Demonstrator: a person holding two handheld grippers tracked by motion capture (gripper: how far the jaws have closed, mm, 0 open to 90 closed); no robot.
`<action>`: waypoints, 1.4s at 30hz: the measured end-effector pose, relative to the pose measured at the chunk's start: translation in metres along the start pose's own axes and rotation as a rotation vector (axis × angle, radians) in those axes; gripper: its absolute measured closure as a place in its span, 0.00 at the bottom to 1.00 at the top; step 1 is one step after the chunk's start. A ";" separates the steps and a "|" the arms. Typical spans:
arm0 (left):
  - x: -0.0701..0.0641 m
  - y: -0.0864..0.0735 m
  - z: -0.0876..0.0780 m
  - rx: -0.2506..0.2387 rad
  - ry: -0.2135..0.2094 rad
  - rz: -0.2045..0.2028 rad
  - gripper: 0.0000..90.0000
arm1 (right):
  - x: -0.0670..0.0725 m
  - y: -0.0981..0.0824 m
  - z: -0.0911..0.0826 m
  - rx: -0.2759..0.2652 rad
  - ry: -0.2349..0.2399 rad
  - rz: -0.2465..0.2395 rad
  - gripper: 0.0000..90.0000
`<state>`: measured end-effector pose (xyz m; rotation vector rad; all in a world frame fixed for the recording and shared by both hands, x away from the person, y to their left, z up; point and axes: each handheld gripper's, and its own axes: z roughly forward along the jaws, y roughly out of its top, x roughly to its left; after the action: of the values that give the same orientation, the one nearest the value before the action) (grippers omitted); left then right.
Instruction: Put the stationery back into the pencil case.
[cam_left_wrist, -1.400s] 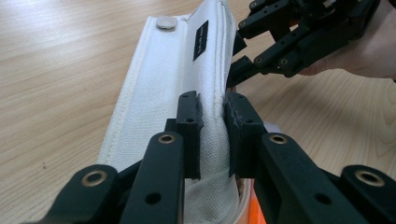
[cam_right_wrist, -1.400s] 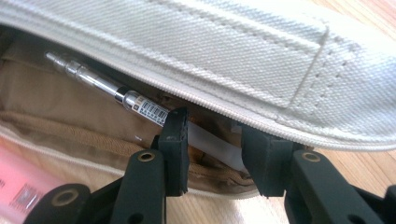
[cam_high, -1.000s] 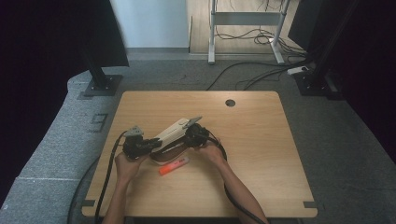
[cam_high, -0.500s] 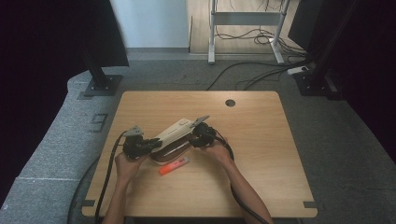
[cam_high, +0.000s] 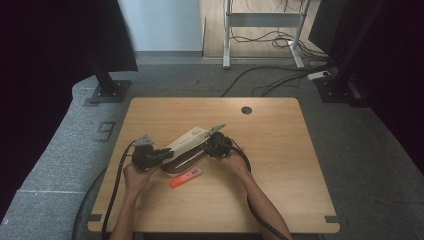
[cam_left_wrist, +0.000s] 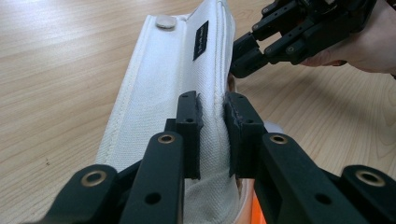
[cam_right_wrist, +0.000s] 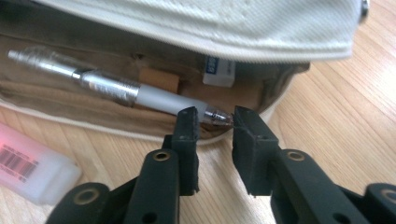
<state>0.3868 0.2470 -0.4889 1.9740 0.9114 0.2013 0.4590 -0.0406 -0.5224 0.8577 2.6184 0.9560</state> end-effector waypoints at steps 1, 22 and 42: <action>0.000 0.000 0.000 0.001 -0.001 0.000 0.85 | 0.002 0.002 0.001 -0.001 0.008 0.001 0.80; 0.001 0.000 0.000 0.001 -0.004 -0.001 0.85 | 0.021 0.000 -0.022 -0.028 0.086 -0.020 0.55; 0.002 0.000 0.000 0.004 -0.010 -0.004 0.85 | 0.068 -0.009 -0.010 -0.013 0.202 -0.138 0.43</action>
<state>0.3877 0.2482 -0.4895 1.9747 0.9101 0.1878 0.3967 -0.0110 -0.5207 0.5956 2.7922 1.0711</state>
